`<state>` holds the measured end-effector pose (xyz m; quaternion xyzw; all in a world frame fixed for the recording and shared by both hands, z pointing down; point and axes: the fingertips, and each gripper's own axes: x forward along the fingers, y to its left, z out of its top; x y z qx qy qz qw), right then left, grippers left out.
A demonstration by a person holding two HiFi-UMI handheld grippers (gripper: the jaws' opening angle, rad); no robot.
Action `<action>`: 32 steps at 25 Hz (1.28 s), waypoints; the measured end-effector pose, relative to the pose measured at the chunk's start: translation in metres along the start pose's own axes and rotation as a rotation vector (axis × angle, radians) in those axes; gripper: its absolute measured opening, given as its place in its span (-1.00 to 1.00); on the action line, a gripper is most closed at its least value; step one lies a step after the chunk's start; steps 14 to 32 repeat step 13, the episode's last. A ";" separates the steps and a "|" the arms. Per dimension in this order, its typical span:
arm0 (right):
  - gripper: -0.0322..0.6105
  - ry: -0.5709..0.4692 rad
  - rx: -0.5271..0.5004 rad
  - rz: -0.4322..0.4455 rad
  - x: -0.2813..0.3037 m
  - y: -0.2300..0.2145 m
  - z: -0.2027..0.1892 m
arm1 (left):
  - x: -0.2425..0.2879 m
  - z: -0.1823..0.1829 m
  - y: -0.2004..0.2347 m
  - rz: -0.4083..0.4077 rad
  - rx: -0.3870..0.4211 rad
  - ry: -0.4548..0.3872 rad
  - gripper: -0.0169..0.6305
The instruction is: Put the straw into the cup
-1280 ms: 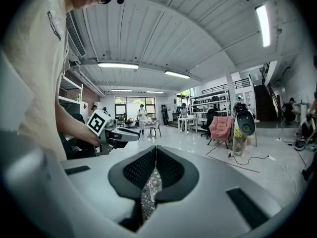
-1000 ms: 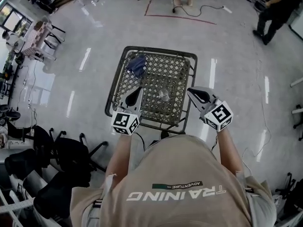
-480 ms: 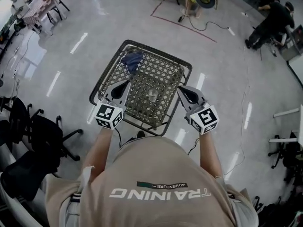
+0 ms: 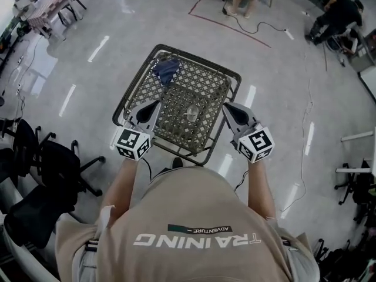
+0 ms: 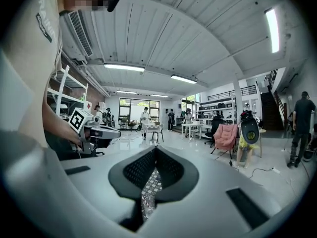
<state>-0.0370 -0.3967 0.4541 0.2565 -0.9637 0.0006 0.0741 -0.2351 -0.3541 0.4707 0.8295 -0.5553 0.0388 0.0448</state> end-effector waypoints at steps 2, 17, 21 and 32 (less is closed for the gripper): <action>-0.85 0.003 0.006 -0.008 0.000 0.001 -0.004 | -0.001 -0.008 0.001 -0.008 -0.001 0.021 -0.90; -0.85 0.014 0.024 -0.031 -0.001 0.007 -0.020 | 0.002 -0.032 0.010 -0.032 0.000 0.072 -0.90; -0.85 0.014 0.024 -0.031 -0.001 0.007 -0.020 | 0.002 -0.032 0.010 -0.032 0.000 0.072 -0.90; -0.85 0.014 0.024 -0.031 -0.001 0.007 -0.020 | 0.002 -0.032 0.010 -0.032 0.000 0.072 -0.90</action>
